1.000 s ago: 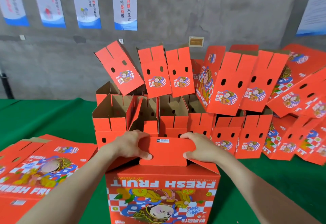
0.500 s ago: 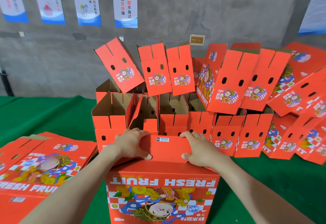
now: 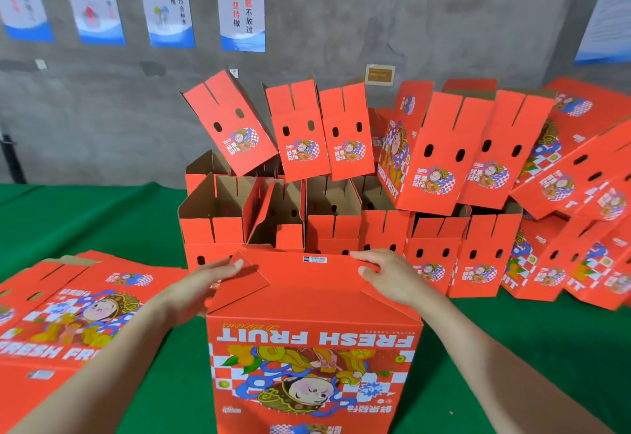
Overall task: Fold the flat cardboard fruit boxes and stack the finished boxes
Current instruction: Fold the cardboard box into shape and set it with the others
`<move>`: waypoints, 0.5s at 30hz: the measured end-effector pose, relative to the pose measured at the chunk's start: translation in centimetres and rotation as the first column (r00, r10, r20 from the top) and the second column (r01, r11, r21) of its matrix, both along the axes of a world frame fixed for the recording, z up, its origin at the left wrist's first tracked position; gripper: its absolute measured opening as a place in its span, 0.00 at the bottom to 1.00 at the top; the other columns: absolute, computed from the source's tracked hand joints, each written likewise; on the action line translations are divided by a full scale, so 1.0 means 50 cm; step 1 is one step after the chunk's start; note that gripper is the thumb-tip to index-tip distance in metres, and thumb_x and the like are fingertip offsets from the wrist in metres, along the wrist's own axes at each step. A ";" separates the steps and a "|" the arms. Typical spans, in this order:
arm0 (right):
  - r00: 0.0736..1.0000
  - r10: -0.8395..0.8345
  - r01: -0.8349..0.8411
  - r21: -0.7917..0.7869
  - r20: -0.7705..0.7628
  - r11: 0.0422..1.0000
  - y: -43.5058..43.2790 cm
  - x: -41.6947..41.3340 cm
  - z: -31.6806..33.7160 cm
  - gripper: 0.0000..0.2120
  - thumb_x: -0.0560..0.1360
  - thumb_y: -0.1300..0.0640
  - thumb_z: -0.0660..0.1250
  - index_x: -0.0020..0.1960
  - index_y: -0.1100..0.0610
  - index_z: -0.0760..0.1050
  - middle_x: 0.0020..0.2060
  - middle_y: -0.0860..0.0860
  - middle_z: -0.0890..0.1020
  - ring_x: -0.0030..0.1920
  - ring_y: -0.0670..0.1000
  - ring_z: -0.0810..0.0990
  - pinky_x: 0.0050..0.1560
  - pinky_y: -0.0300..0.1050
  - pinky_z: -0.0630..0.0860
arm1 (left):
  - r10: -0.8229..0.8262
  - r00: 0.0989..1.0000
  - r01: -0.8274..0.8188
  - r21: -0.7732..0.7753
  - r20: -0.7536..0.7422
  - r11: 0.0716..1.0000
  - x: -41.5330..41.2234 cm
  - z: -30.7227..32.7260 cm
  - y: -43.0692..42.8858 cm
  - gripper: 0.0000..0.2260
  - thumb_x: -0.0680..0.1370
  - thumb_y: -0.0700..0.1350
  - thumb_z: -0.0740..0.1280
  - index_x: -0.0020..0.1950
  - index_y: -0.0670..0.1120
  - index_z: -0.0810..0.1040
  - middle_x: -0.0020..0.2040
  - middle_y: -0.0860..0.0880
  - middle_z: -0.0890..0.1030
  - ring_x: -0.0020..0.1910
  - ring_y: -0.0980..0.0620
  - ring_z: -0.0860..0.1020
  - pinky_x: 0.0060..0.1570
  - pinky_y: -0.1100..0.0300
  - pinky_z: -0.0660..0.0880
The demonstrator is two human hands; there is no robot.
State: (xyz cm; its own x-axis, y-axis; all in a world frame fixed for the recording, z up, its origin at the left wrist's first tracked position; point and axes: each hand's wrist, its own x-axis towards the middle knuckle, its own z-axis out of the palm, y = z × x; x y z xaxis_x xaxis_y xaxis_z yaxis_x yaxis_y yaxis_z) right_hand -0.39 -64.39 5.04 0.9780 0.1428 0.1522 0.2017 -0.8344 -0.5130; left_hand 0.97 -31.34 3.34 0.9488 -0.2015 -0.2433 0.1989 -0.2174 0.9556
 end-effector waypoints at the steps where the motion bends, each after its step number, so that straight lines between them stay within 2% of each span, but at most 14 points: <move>1: 1.000 -0.002 0.001 0.036 0.011 0.999 0.002 0.003 -0.001 0.17 0.81 0.55 0.60 0.69 0.49 0.72 0.69 0.49 0.71 0.72 0.50 0.64 0.68 0.42 0.59 | -0.040 0.996 0.035 -0.068 -0.075 0.997 -0.005 -0.012 0.007 0.39 0.59 0.64 0.77 0.65 0.49 0.76 0.59 0.48 0.81 0.56 0.47 0.80 0.55 0.55 0.73; 3: 0.997 -0.062 0.049 0.291 0.038 0.955 0.002 0.005 0.000 0.14 0.80 0.56 0.61 0.64 0.53 0.76 0.66 0.50 0.75 0.69 0.50 0.68 0.64 0.40 0.62 | -0.022 0.990 0.005 -0.119 -0.140 0.993 -0.012 -0.020 0.007 0.31 0.62 0.60 0.77 0.59 0.46 0.79 0.52 0.42 0.84 0.47 0.44 0.83 0.54 0.50 0.76; 5: 0.980 -0.198 0.170 0.556 -0.009 0.814 -0.008 -0.001 -0.005 0.14 0.81 0.52 0.60 0.64 0.54 0.75 0.65 0.50 0.75 0.66 0.50 0.71 0.61 0.41 0.64 | 0.050 0.990 -0.061 -0.082 -0.135 0.995 -0.017 -0.015 0.002 0.29 0.60 0.61 0.76 0.55 0.46 0.80 0.49 0.42 0.84 0.43 0.44 0.84 0.54 0.49 0.76; 7: 0.933 -0.281 0.358 0.680 -0.226 0.641 -0.029 -0.018 -0.032 0.21 0.81 0.44 0.55 0.67 0.56 0.71 0.64 0.53 0.75 0.65 0.54 0.73 0.61 0.47 0.66 | 0.114 0.989 -0.114 0.007 -0.095 0.994 -0.025 -0.007 -0.003 0.32 0.58 0.67 0.76 0.52 0.48 0.81 0.46 0.44 0.85 0.42 0.46 0.84 0.50 0.50 0.78; 8: 0.893 -0.269 0.449 0.692 -0.359 0.566 -0.040 -0.031 -0.058 0.23 0.81 0.41 0.54 0.65 0.57 0.72 0.59 0.54 0.79 0.61 0.57 0.76 0.61 0.51 0.69 | 0.151 0.985 -0.146 0.056 -0.086 0.988 -0.029 -0.008 -0.001 0.32 0.58 0.70 0.73 0.51 0.49 0.81 0.45 0.45 0.85 0.43 0.46 0.84 0.49 0.50 0.78; 9: 0.848 -0.240 0.521 0.660 -0.472 0.541 -0.049 -0.049 -0.084 0.24 0.81 0.41 0.53 0.58 0.59 0.74 0.51 0.56 0.83 0.55 0.58 0.79 0.58 0.54 0.72 | 0.179 0.980 -0.169 0.109 -0.090 0.980 -0.035 -0.010 0.003 0.32 0.60 0.73 0.67 0.51 0.50 0.81 0.44 0.46 0.86 0.44 0.46 0.84 0.48 0.49 0.79; 10: 0.803 -0.215 0.564 0.589 -0.556 0.579 -0.057 -0.065 -0.111 0.23 0.81 0.42 0.54 0.51 0.60 0.76 0.44 0.57 0.84 0.49 0.59 0.81 0.55 0.57 0.75 | 0.204 0.974 -0.189 0.143 -0.096 0.971 -0.041 -0.013 0.007 0.33 0.61 0.75 0.62 0.51 0.52 0.80 0.44 0.46 0.86 0.46 0.45 0.83 0.48 0.48 0.79; 11: 0.762 -0.183 0.568 0.506 -0.621 0.649 -0.062 -0.081 -0.137 0.22 0.81 0.42 0.54 0.50 0.61 0.75 0.44 0.58 0.84 0.48 0.61 0.81 0.53 0.59 0.78 | 0.210 0.972 -0.191 0.163 -0.109 0.968 -0.049 -0.016 0.010 0.34 0.60 0.77 0.59 0.51 0.53 0.79 0.44 0.46 0.86 0.47 0.44 0.83 0.46 0.47 0.80; 13: 0.697 -0.052 0.495 0.427 -0.715 0.757 -0.063 -0.112 -0.171 0.22 0.80 0.41 0.55 0.57 0.59 0.74 0.55 0.60 0.80 0.51 0.63 0.81 0.48 0.60 0.80 | 0.173 0.975 -0.150 0.160 -0.140 0.976 -0.071 -0.016 0.008 0.35 0.60 0.79 0.54 0.52 0.56 0.78 0.45 0.46 0.85 0.49 0.42 0.82 0.43 0.46 0.80; 15: 0.682 0.059 0.428 0.464 -0.729 0.776 -0.068 -0.123 -0.176 0.22 0.79 0.40 0.57 0.59 0.57 0.74 0.55 0.58 0.81 0.49 0.61 0.83 0.43 0.58 0.82 | 0.131 0.985 -0.118 0.113 -0.111 0.987 -0.091 -0.008 0.005 0.31 0.62 0.77 0.53 0.54 0.60 0.76 0.47 0.46 0.85 0.49 0.43 0.83 0.44 0.43 0.80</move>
State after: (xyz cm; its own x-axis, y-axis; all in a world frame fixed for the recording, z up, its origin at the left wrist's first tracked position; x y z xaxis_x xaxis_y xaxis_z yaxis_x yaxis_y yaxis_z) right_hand -6.56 -67.79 -3.77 0.8185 0.0731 -0.5699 -0.5238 -0.3129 -0.7923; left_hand -3.60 -31.08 2.91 0.9282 -0.0507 -0.3685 0.3406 -0.2823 0.8968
